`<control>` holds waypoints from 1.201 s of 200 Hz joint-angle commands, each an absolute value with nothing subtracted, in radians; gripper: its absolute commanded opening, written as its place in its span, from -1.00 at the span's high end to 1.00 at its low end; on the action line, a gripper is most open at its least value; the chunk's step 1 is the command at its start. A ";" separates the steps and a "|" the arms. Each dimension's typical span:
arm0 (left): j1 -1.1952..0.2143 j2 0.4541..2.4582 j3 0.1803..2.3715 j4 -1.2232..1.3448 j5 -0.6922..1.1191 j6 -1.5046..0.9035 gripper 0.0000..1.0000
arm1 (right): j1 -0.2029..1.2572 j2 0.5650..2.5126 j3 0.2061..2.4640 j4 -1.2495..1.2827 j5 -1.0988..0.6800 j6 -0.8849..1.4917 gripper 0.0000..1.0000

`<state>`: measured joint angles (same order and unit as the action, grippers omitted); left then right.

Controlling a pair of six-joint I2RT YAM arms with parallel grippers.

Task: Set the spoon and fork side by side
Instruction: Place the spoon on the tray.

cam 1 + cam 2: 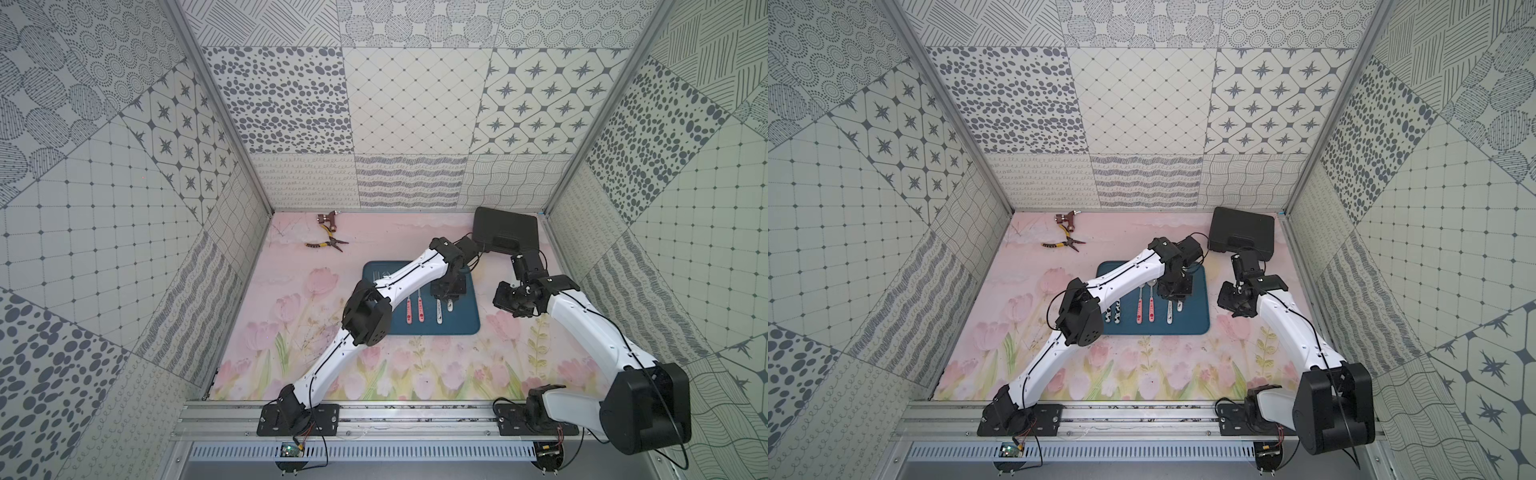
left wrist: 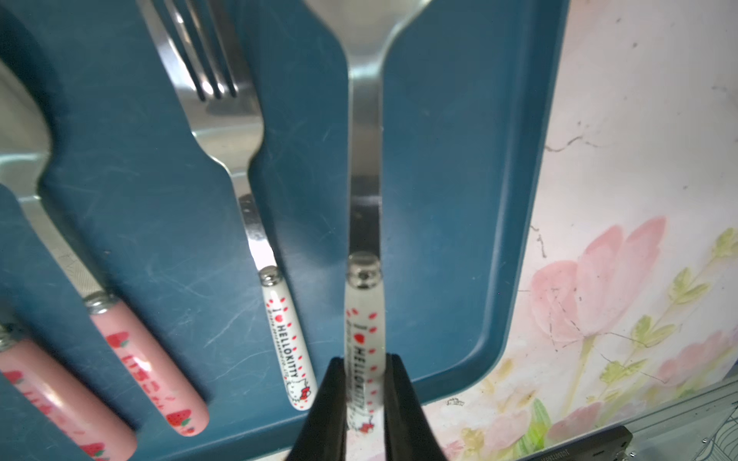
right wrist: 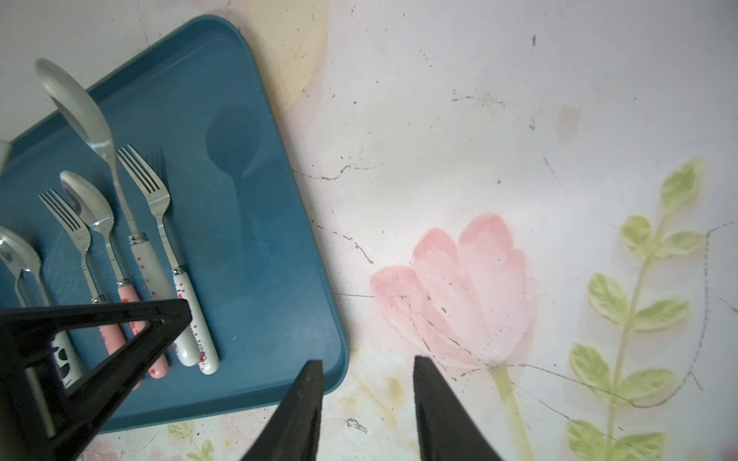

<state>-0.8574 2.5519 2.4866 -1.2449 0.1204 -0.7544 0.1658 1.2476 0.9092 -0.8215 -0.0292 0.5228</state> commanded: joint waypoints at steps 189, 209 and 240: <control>-0.872 2.647 2.539 -1.373 0.136 -0.864 1.00 | 0.156 1.212 0.883 -0.805 -0.076 0.502 0.16; -0.871 2.652 2.539 -1.378 0.144 -0.872 1.00 | 0.156 1.212 0.885 -0.805 -0.077 0.502 0.15; -0.871 2.657 2.536 -1.371 0.161 -0.885 0.85 | 0.156 1.213 0.886 -0.803 -0.078 0.501 0.15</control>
<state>-0.8707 2.6446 2.5271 -1.3224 0.1345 -0.8536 0.1612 1.2301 0.8879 -0.8215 -0.0715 0.5148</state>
